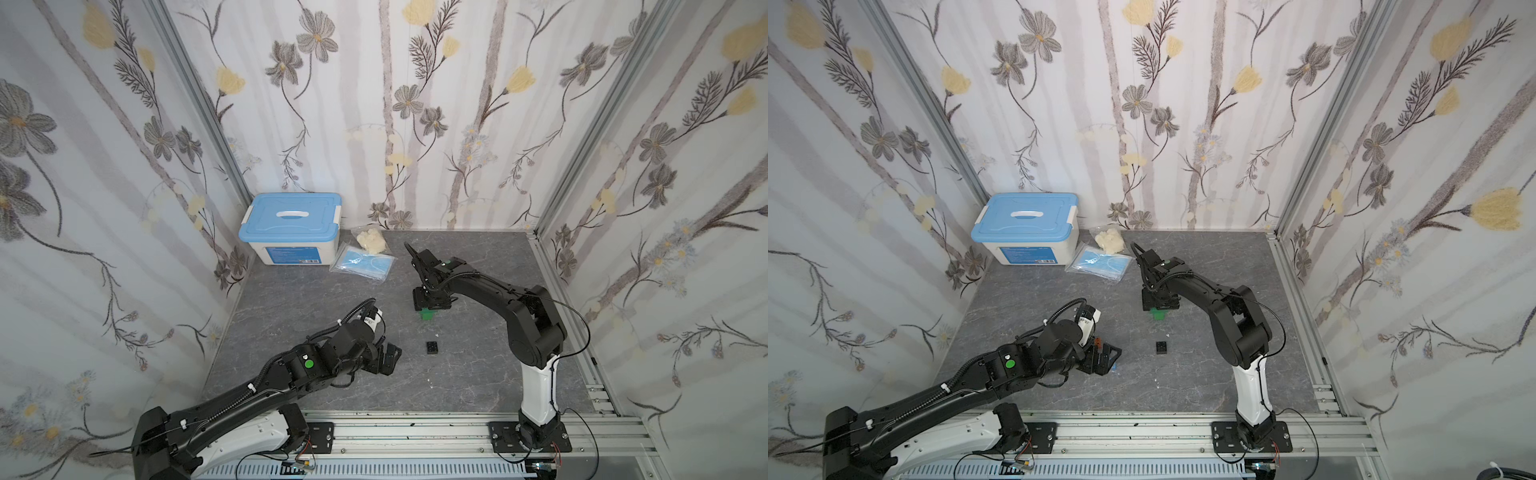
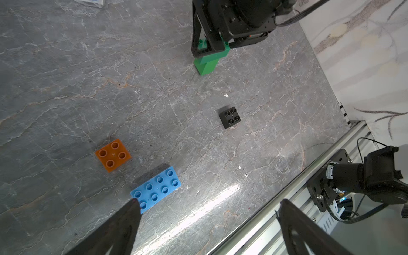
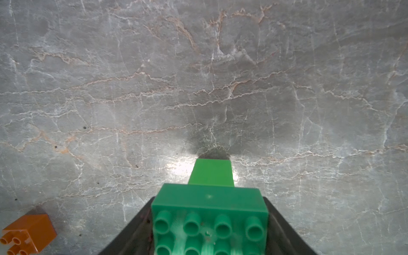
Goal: Assemble the letter f with lego
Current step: Move the lego brick at the center of the board.
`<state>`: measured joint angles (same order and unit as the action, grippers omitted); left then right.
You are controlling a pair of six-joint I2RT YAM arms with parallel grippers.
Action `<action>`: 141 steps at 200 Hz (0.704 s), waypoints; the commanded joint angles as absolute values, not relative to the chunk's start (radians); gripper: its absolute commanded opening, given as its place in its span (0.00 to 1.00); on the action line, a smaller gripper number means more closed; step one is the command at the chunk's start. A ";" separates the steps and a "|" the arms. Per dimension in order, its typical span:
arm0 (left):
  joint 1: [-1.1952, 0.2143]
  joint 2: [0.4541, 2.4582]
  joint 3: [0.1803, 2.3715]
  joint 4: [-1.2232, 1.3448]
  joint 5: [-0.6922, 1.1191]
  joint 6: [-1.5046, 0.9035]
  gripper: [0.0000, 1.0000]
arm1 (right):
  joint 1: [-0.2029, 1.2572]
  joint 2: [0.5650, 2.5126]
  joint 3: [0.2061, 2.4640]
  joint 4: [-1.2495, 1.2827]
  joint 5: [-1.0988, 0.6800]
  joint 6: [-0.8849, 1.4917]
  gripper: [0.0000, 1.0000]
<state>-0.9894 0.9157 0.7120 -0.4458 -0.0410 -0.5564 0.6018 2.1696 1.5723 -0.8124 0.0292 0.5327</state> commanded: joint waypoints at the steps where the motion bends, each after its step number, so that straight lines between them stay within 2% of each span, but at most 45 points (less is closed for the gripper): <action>1: -0.991 0.907 0.704 -0.406 -0.089 -0.550 1.00 | 0.601 2.159 1.557 -0.800 0.015 0.533 0.68; 58: -0.992 0.916 0.706 -0.413 -0.100 -0.545 1.00 | 0.612 2.116 1.493 -0.767 0.003 0.556 0.68; 141: -0.987 0.917 0.715 -0.435 -0.115 -0.555 1.00 | 0.612 2.090 1.510 -0.784 0.021 0.539 0.81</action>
<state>-0.9901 0.9169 0.7033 -0.4377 -0.0868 -0.5533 0.6113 2.1078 1.4948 -0.8009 0.0040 0.5484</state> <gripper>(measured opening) 0.997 0.790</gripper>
